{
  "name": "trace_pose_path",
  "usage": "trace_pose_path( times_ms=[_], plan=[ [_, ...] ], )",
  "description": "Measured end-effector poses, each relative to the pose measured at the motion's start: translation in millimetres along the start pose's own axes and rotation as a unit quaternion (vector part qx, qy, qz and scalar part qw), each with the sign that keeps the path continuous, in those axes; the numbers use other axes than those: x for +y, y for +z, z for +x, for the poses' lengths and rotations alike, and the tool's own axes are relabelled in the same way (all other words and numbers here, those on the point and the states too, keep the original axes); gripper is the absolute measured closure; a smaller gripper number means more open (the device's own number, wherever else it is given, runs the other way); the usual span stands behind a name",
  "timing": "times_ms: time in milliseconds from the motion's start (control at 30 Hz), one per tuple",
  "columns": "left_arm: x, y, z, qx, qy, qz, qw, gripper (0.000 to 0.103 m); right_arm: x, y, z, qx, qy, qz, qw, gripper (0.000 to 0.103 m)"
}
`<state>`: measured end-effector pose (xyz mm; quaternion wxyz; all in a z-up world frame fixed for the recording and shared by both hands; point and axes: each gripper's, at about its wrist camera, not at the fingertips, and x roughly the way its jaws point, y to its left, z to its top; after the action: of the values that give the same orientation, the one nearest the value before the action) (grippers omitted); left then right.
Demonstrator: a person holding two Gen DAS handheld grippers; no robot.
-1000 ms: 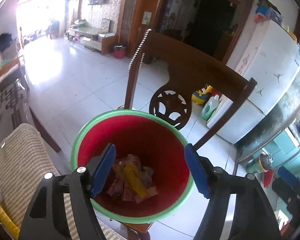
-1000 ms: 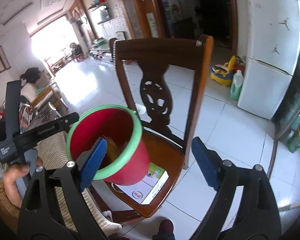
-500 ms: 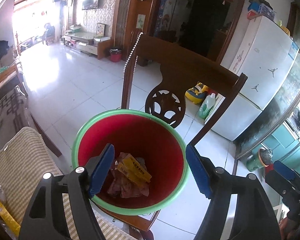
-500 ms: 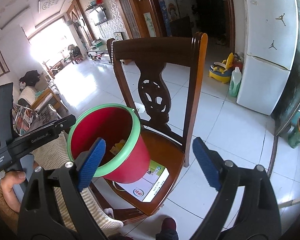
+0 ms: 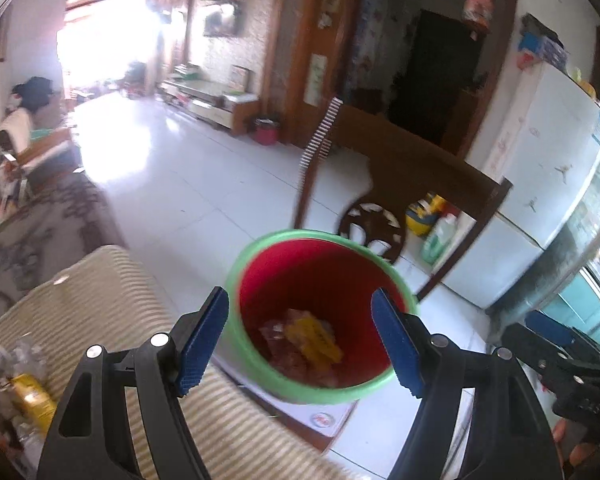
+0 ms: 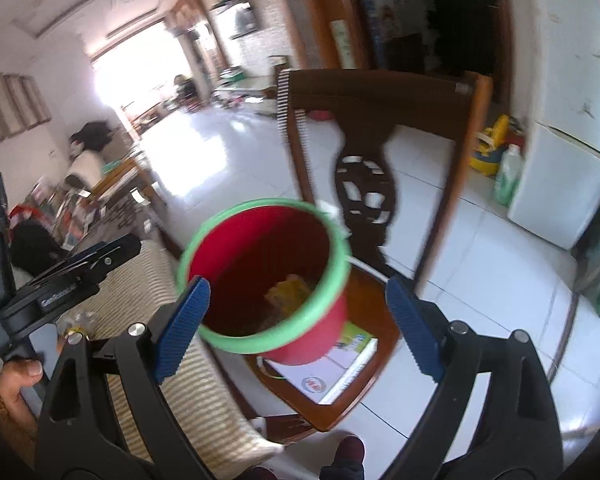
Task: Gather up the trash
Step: 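Grasp crumpled paper with left tool while right tool grasps orange bag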
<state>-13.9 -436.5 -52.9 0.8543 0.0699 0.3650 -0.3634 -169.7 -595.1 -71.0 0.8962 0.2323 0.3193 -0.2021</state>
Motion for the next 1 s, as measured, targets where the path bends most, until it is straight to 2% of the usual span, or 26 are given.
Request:
trace_pose_path(
  times_ms=[200, 300, 500, 600, 667, 800, 1000],
  plan=[
    [68, -28, -50, -0.023, 0.071, -0.055, 0.9957, 0.032, 71, -4, 30, 0.033, 0.062, -0.064, 0.995, 0.014],
    [103, -49, -75, -0.025, 0.108, -0.096, 0.9893, 0.032, 112, -10, 42, 0.045, 0.090, -0.097, 0.990, 0.014],
    [179, -100, -133, -0.033, 0.184, -0.177, 0.9664, 0.032, 189, -38, 56, 0.078, 0.139, -0.149, 0.976, 0.014],
    [211, -124, -156, -0.034, 0.207, -0.210, 0.9549, 0.032, 236, -61, 58, 0.096, 0.159, -0.184, 0.965, 0.014],
    [238, -147, -174, -0.027, 0.224, -0.238, 0.9447, 0.032, 257, -72, 57, 0.105, 0.168, -0.199, 0.960, 0.014],
    [278, -186, -200, -0.007, 0.252, -0.269, 0.9296, 0.032, 301, -100, 55, 0.125, 0.180, -0.228, 0.949, 0.014],
    [323, -249, -227, 0.043, 0.274, -0.313, 0.9084, 0.032, 340, -127, 51, 0.135, 0.182, -0.241, 0.944, 0.014]
  ],
)
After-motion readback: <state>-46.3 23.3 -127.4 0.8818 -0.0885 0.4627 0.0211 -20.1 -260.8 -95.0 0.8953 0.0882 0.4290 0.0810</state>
